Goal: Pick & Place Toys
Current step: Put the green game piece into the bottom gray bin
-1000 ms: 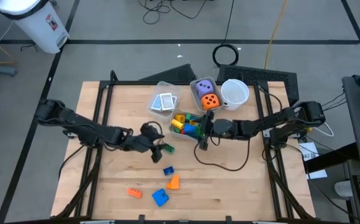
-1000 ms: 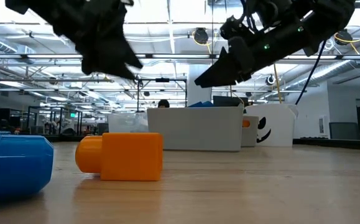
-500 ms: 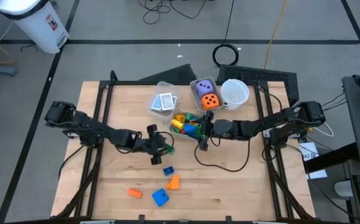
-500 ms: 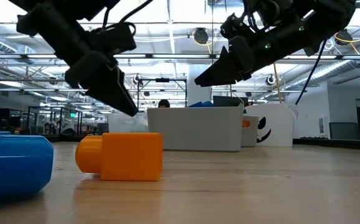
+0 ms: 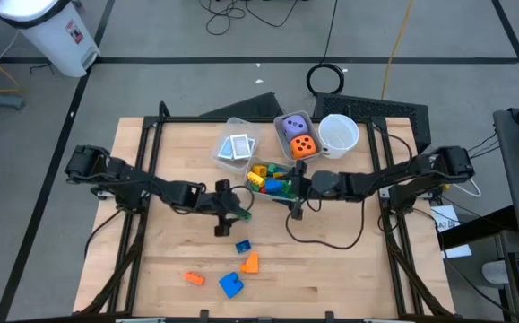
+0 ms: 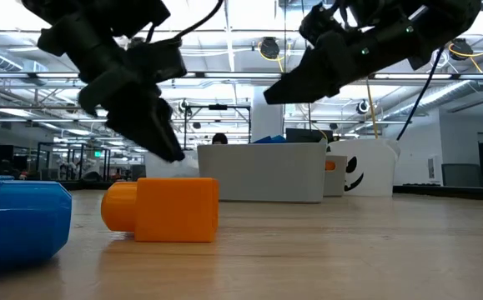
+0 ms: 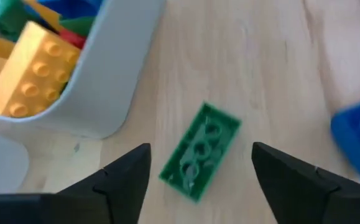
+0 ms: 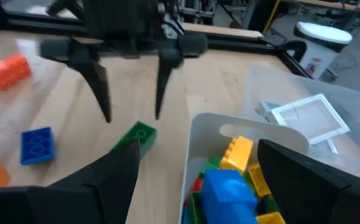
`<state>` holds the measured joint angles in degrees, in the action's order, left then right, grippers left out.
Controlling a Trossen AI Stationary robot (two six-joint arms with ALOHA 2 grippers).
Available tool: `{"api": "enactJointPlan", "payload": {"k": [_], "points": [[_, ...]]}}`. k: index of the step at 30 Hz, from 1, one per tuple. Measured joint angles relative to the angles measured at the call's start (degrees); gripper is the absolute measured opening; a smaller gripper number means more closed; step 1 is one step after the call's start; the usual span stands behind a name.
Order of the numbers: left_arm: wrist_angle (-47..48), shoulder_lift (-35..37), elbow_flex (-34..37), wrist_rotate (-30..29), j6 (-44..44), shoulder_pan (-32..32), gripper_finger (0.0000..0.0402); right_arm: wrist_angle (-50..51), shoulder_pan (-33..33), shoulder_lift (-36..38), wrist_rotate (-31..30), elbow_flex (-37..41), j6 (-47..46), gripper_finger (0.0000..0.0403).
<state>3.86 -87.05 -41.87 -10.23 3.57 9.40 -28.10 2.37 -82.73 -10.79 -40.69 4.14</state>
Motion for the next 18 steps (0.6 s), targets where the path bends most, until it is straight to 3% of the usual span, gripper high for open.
{"api": "enactJointPlan", "payload": {"k": [6,14,18], "points": [[1.2,0.0,0.0,1.2,-9.2,-2.5,0.03,0.5,0.0,1.0,2.1,0.0,0.0,0.0293],[-0.6,-4.1,-0.1,9.1,-9.2,-5.3,0.0279,1.7,0.0,1.0,2.1,0.0,-0.4,0.0293],[-3.0,-8.6,0.0,9.2,-10.7,-5.3,0.0275,1.8,0.0,1.0,2.1,0.0,-0.3,0.0293]]}}
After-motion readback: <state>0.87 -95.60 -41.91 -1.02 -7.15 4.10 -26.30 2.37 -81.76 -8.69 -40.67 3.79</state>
